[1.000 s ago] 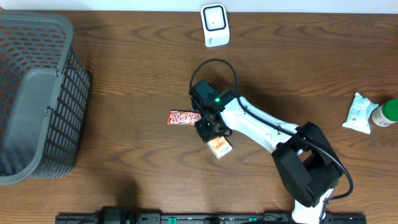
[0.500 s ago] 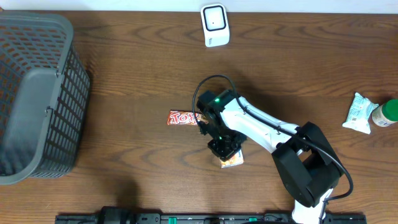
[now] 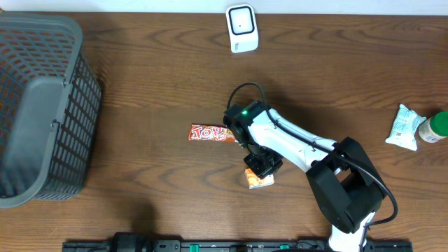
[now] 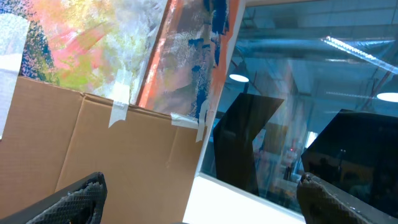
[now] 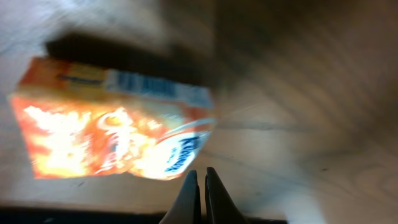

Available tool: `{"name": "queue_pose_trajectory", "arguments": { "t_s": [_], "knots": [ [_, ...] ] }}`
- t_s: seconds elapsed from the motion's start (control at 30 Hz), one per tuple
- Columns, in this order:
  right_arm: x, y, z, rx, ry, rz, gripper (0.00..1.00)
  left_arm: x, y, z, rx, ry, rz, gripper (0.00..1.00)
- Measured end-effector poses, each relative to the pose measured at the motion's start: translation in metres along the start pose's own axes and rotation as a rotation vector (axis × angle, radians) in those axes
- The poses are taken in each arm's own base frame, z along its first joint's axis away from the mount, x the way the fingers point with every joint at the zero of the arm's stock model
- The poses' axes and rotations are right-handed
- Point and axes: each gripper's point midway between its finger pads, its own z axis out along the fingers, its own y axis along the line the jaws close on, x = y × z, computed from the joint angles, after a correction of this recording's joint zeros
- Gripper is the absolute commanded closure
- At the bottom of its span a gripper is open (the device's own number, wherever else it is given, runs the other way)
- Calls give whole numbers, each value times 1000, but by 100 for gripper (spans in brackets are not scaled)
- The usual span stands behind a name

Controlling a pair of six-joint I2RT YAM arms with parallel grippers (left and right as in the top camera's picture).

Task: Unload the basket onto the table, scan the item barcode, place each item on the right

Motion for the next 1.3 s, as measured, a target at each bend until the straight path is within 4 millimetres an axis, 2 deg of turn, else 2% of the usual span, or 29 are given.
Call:
{"name": "queue_pose_trajectory", "arguments": {
  "t_s": [0.2,0.4,0.5,0.7,0.8,1.03,1.3],
  "knots": [
    [-4,18,-5,-88,-33,20,99,0,0,0,0,0,0,2],
    [-22,38,-43,-180,-241,40,99,0,0,0,0,0,0,2],
    [-36,57,-58,-242,-333,13,99,0,0,0,0,0,0,2],
    [-48,94,-67,-357,-390,-51,99,0,0,0,0,0,0,2],
    [-51,102,-64,-375,-386,-60,99,0,0,0,0,0,0,2],
    [-51,112,-44,-419,-350,-57,99,0,0,0,0,0,0,2],
    [-28,115,-10,-440,-243,-36,99,0,0,0,0,0,0,2]
  ]
}}
